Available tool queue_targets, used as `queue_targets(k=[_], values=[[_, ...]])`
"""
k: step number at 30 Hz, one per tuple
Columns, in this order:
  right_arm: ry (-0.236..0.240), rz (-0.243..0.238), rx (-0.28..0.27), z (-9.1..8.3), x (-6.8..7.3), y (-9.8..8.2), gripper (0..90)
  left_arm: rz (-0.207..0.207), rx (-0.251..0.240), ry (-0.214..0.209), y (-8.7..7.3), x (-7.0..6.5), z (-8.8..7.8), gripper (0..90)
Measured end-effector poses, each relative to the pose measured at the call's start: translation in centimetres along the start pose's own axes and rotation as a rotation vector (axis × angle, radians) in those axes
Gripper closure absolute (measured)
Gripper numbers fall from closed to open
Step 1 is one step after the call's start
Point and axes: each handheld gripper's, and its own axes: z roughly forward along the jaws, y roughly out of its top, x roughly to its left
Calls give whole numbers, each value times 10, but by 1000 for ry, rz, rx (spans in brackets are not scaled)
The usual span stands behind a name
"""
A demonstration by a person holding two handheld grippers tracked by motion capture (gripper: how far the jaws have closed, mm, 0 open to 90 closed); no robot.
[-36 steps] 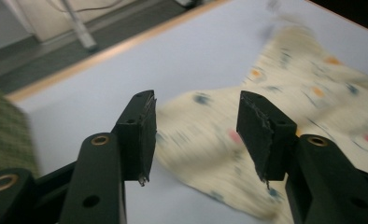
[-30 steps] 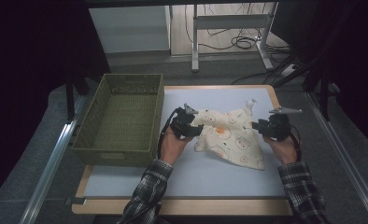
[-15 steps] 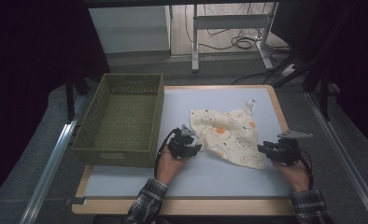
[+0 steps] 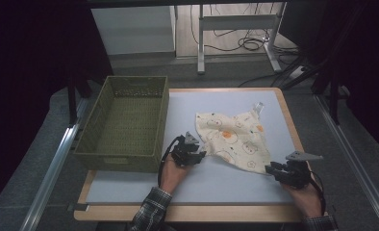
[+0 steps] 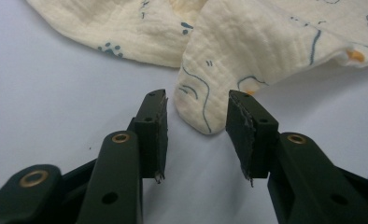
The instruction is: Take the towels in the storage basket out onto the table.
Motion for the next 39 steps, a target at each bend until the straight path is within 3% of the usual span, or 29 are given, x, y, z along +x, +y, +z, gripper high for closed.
queue_targets(k=[3, 5, 6, 8, 14, 17, 19, 28, 39], values=[[-23, -9, -16, 1, 2, -5, 672, 11, 1, -3, 1, -2, 5, 646], [-60, -20, -27, 1, 5, -8, 764, -4, 2, -44, 2, -3, 6, 799], [-58, -18, -28, 0, 6, -9, 832, -2, 7, -42, 3, -5, 6, 843], [-30, -3, -29, -1, 5, -10, 866, 0, 16, -51, 3, -6, 3, 866], [-43, -16, -42, -13, 5, -6, 871, -19, -16, -68, -1, -8, -27, 864], [-44, -17, -57, -22, 3, -5, 870, -40, -33, -80, -8, -12, -45, 860], [-33, -5, -61, -26, 1, -6, 869, -30, -26, -78, -15, -19, -53, 859], [8, 1, -51, -36, 8, -21, 862, -4, 0, -83, -40, -36, -73, 858], [41, -24, -50, -36, 24, -36, 856, -20, 16, -100, -73, -48, -88, 859]])
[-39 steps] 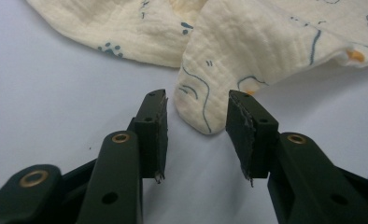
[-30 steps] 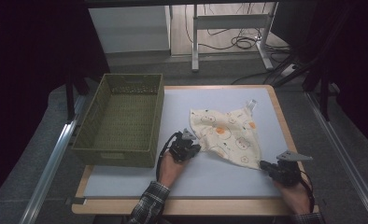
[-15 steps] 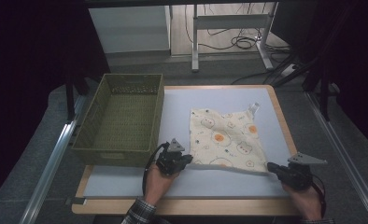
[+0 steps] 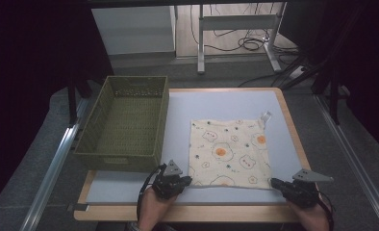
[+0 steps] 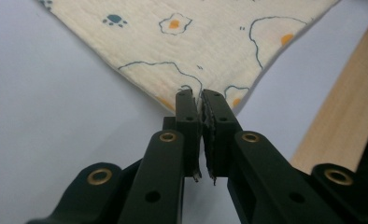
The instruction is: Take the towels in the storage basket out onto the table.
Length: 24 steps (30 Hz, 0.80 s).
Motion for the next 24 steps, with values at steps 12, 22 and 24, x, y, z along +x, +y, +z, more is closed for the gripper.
queue_targets(k=[12, 22, 24], values=[[16, -23, 23, -15, 14, -11, 850, -4, -13, -29, -26, -20, -10, 847], [-4, 4, -24, -14, 2, 8, 735, -24, -88, 35, 1, 4, -5, 545], [-10, 11, -30, -7, -4, 16, 697, -15, -94, 47, 11, 9, 2, 525]])
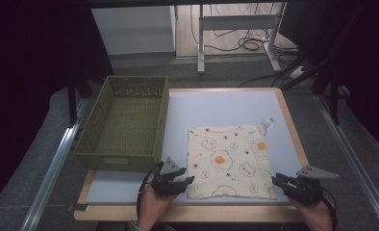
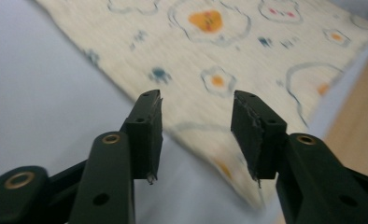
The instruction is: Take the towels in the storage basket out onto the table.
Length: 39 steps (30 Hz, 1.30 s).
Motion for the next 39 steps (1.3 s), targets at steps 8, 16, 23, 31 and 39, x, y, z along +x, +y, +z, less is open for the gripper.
queue_targets(k=[8, 16, 23, 31, 39], values=[[-10, -4, 15, 18, -12, 17, 641, 9, -14, 25, 28, 22, 33, 504], [-19, 20, 28, 38, -35, 37, 637, -13, -15, 98, 54, 44, 50, 553], [-49, 28, 36, 56, -53, 50, 638, -12, -7, 177, 73, 50, 74, 553], [-44, 15, 50, 79, -66, 65, 654, -38, 17, 259, 87, 69, 92, 622], [-80, 11, 41, 99, -78, 87, 710, -81, 47, 308, 91, 85, 106, 664]])
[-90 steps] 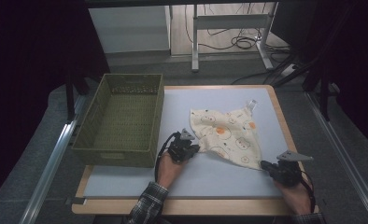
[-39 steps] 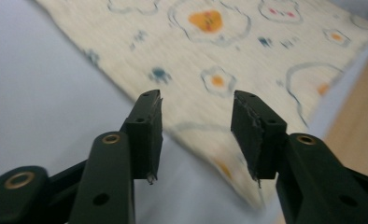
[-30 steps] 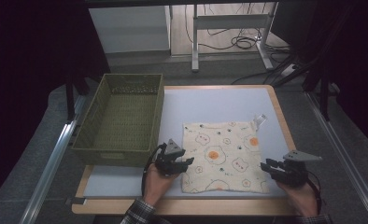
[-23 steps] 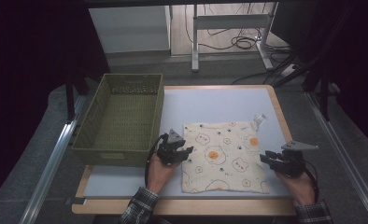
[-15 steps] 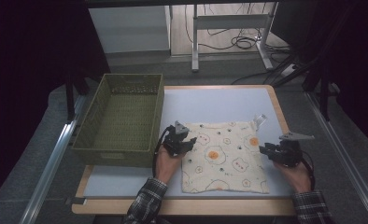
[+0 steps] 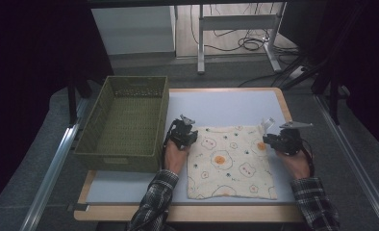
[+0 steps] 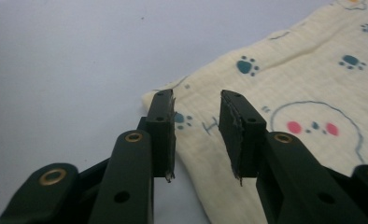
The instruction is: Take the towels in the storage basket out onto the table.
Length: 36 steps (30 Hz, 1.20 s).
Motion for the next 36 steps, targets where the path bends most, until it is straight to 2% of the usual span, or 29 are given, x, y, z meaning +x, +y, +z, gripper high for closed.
queue_targets(k=[6, 11, 15, 18, 21, 23, 26, 28, 29, 31, 33, 35, 36], values=[[-46, -19, -1, 18, -5, 17, 720, -38, 1, 22, 2, 8, 7, 630], [-70, -12, 2, 31, -11, 30, 713, -34, 8, 53, 3, 8, 12, 580], [-78, -5, 17, 43, -16, 34, 693, -51, 19, 82, 5, 12, 14, 568], [-80, -12, 36, 53, -17, 33, 682, -63, 38, 86, 4, 17, 18, 559], [-86, -20, 57, 59, -17, 30, 682, -84, 31, 70, 3, 20, 19, 536], [-82, -20, 61, 61, -17, 29, 699, -78, 31, 63, 3, 21, 19, 531], [-60, -5, 71, 60, -16, 29, 844, -75, 27, 27, 3, 22, 21, 542], [-54, -7, 87, 60, -14, 30, 867, -62, 12, 10, 2, 21, 23, 547], [-54, -12, 96, 59, -14, 31, 872, -47, 12, 4, 2, 19, 23, 569], [-63, -26, 111, 57, -12, 32, 877, -26, 20, -12, 4, 16, 23, 672], [-68, -36, 108, 55, -11, 32, 877, 15, 28, -25, 5, 12, 23, 800], [-66, -33, 87, 52, -12, 33, 877, 52, 36, 0, 7, 7, 23, 857], [-62, -29, 76, 49, -12, 33, 877, 52, 34, 4, 8, 6, 23, 863]])
